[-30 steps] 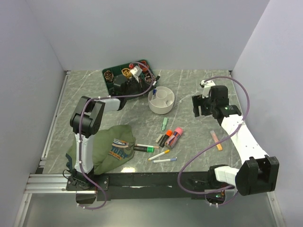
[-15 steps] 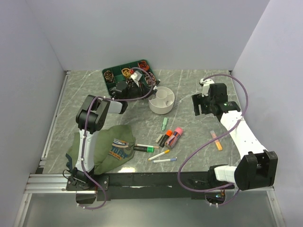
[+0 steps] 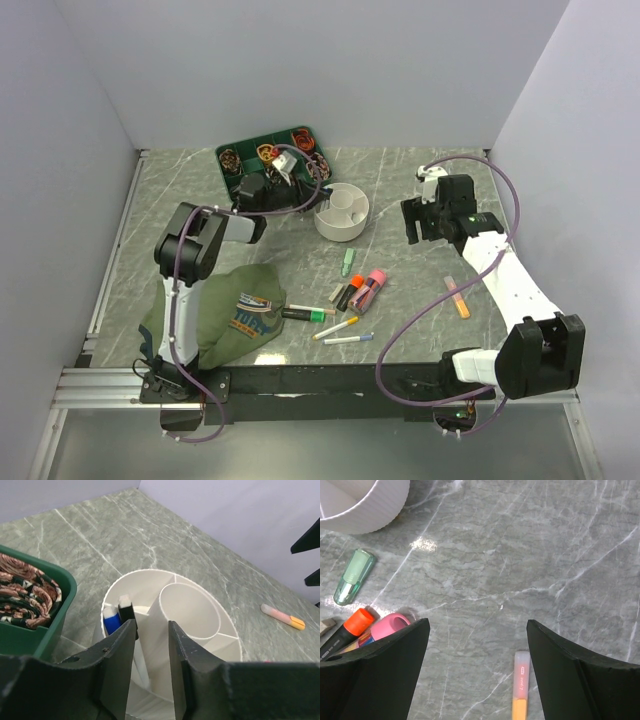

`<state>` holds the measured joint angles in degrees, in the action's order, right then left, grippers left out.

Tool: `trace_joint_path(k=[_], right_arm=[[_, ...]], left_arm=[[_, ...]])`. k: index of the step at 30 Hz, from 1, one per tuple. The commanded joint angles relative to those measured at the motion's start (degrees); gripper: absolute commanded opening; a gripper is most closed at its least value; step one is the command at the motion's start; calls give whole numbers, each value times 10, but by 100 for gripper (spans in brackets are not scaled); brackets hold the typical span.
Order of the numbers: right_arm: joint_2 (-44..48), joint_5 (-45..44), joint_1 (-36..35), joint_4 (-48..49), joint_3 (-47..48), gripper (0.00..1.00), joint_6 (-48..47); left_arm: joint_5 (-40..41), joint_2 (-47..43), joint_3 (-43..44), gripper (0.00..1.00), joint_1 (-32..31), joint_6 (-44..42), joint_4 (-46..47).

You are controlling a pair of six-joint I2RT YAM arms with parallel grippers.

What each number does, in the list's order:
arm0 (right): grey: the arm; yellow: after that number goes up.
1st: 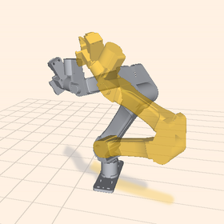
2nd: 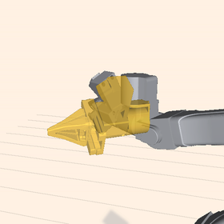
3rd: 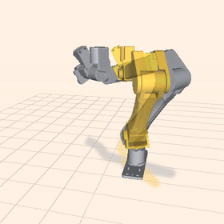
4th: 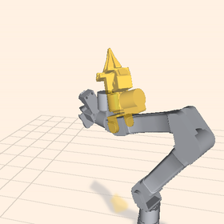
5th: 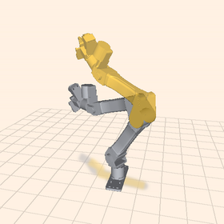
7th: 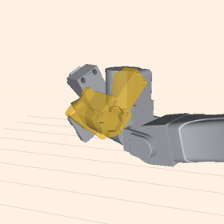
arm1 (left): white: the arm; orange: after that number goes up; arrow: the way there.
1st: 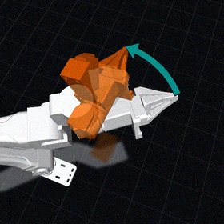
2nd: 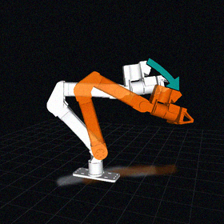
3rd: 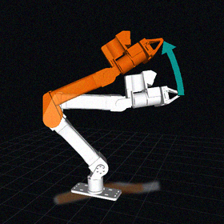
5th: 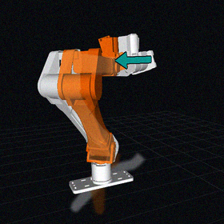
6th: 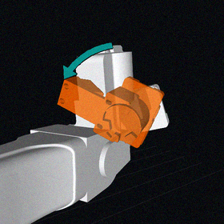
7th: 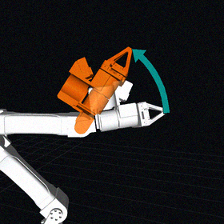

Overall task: Sort the stationery into containers
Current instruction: Place the pen in the storage box, then pick up the pen from the center of the board.

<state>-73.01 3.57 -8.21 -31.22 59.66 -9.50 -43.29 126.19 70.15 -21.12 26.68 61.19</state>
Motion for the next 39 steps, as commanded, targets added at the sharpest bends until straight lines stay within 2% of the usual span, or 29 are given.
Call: trace_joint_path(k=[1,5,8,9,11,12,13,14,15,17,19,24,28,36,39], right_arm=[[23,4,-6,19,8,86,3],[38,31,-6,24,-2,88,3],[59,59,-6,33,-25,89,-17],[70,64,-8,34,-31,90,-32],[83,88,-9,34,-47,91,-51],[96,96,-10,33,-53,91,-66],[103,105,-11,33,-64,91,-72],[110,121,-10,33,-69,91,-78],[123,129,-12,32,-75,91,-87],[135,144,-12,34,-93,91,-90],[154,171,-13,34,-111,91,-96],[206,187,-29,35,-147,91,-98],[233,180,-37,21,-156,91,-121],[284,169,-37,6,-180,91,-111],[300,167,-37,-2,-189,91,-104]], left_arm=[[-11,-80,-1,39,10,0,0],[-10,-172,-12,42,24,-41,-115],[-35,-261,-28,44,28,-129,-234],[-50,-283,-28,44,28,-200,-358],[-60,-336,-30,45,21,-262,-485],[-67,-352,-30,45,19,-349,-607],[-71,-382,-33,45,7,-392,-684],[-67,-395,-36,44,0,-482,-747],[-59,-418,-44,44,-9,-526,-858],[-22,-437,-62,44,-38,-608,-924],[-7,-451,-91,44,-62,-650,-989],[57,-448,-155,40,-122,-712,-997],[104,-426,-181,43,-171,-750,-999],[116,-394,-181,40,-267,-682,-936],[137,-373,-176,40,-283,-655,-902]])
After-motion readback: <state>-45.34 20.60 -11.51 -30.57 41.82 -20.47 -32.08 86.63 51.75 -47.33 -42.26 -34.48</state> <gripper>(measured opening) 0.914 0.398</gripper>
